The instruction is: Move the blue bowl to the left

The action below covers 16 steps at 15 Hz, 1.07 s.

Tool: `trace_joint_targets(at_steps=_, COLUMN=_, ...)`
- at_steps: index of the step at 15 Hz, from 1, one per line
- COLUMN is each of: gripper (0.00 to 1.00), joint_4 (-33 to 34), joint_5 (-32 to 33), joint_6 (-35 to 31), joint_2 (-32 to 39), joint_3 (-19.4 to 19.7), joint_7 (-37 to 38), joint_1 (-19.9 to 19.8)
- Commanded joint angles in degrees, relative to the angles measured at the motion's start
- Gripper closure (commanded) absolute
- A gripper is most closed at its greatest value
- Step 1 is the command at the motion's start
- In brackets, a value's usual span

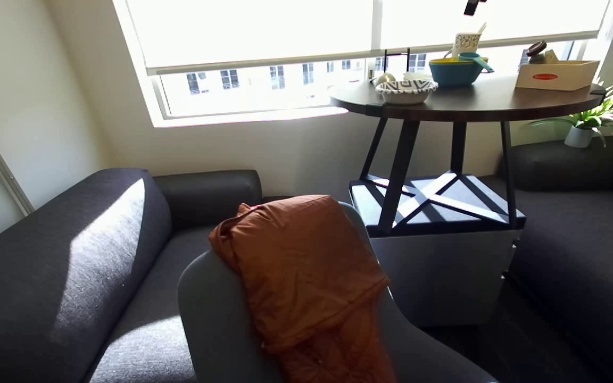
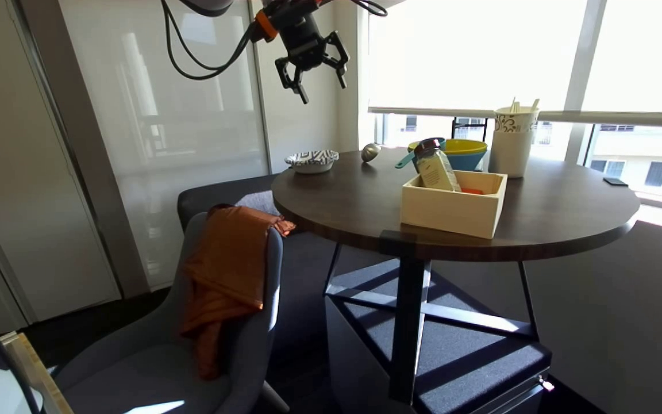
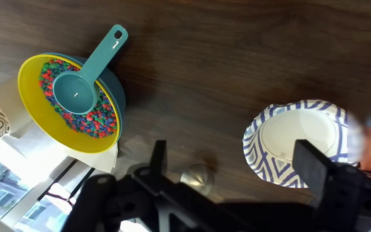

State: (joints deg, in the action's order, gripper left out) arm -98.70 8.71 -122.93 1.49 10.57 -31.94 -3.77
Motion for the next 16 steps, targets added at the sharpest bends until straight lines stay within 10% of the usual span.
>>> trace_joint_targets(at_steps=1, gripper=0.00, joint_4=0.28, joint_5=0.00, joint_6=0.19, joint_2=0.03, joint_3=-1.39, joint_7=-0.02, joint_1=-1.41)
trace_joint_targets(at_steps=16, gripper=0.00, joint_4=7.05, joint_5=-8.21, joint_6=-1.08, joint_2=10.29, joint_3=-2.01, joint_7=-11.50, joint_1=-6.64)
